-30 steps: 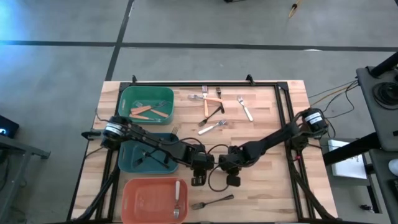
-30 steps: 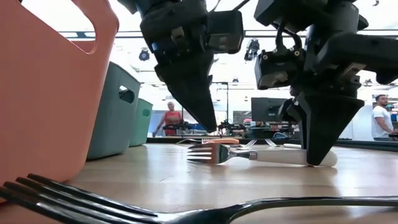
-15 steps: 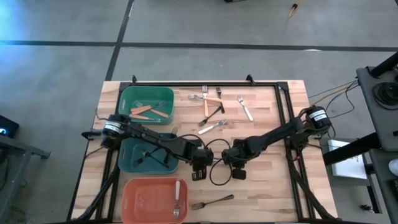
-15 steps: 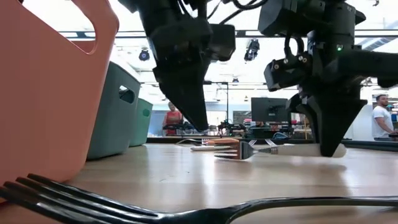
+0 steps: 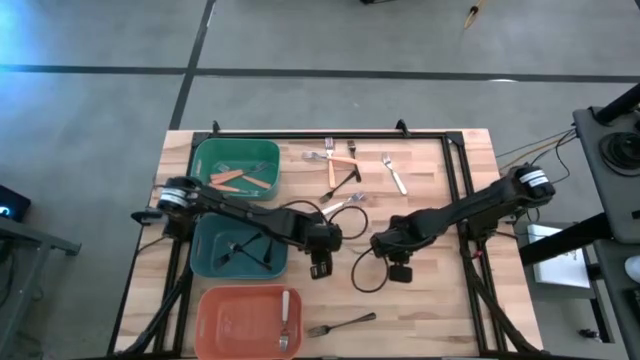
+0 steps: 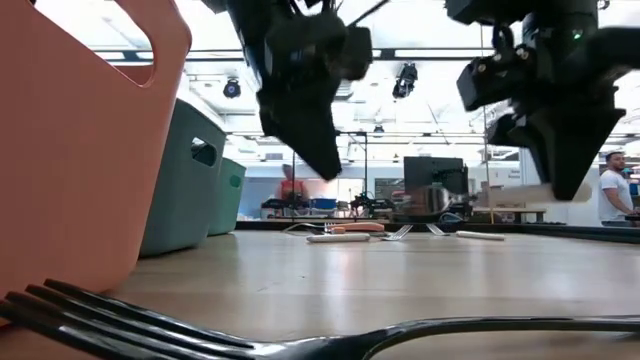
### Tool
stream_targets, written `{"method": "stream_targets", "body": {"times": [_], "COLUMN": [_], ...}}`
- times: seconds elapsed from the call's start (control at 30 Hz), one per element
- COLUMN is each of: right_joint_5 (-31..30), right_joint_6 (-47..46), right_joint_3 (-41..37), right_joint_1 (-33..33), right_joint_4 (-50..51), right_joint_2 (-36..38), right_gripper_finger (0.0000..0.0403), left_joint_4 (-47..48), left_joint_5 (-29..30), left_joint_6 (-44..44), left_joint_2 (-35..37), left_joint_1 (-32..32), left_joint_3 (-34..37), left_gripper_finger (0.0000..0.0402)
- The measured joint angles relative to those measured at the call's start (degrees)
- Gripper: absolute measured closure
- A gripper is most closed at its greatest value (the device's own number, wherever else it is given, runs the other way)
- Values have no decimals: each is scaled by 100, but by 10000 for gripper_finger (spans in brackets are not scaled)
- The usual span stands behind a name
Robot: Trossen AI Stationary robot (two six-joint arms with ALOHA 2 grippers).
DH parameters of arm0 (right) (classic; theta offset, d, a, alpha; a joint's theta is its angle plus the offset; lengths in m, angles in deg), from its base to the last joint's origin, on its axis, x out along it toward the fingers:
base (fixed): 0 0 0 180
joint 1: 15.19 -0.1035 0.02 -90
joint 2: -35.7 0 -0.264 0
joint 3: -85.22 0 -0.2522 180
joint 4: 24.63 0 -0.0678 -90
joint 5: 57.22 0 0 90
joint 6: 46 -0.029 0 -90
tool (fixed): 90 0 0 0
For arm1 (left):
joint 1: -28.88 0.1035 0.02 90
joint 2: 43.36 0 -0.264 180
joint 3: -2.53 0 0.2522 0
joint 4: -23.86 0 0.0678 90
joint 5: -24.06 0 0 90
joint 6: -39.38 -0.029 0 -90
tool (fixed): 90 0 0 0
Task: Sort silverware by color (type)
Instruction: Put the white fork into the orange bin
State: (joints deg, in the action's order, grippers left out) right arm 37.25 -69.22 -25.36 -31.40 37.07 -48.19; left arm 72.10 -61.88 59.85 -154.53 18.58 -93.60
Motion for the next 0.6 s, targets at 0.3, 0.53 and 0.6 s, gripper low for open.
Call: {"method": "stream_targets", "body": {"times": [0.3, 0.53, 0.6], "right_joint_5": [-376, -1544, -1947], "right_joint_6": [-597, -681, -630], "right_joint_3": [-241, -241, -241], "right_joint_1": [77, 185, 256], "right_joint_4": [-470, -1923, -2355], "right_joint_2": [1008, 1587, 1675], "right_gripper_finger": [384, 384, 384], "left_joint_4": [12, 17, -153], "left_joint_5": [999, 2656, 3341], "left_joint_6": [188, 928, 1216], "left_joint_2": [1142, 2560, 3078], "left_joint_1": [10, -313, -520], "left_joint_3": [11, 716, 1108], "left_gripper_finger": [306, 306, 306]}}
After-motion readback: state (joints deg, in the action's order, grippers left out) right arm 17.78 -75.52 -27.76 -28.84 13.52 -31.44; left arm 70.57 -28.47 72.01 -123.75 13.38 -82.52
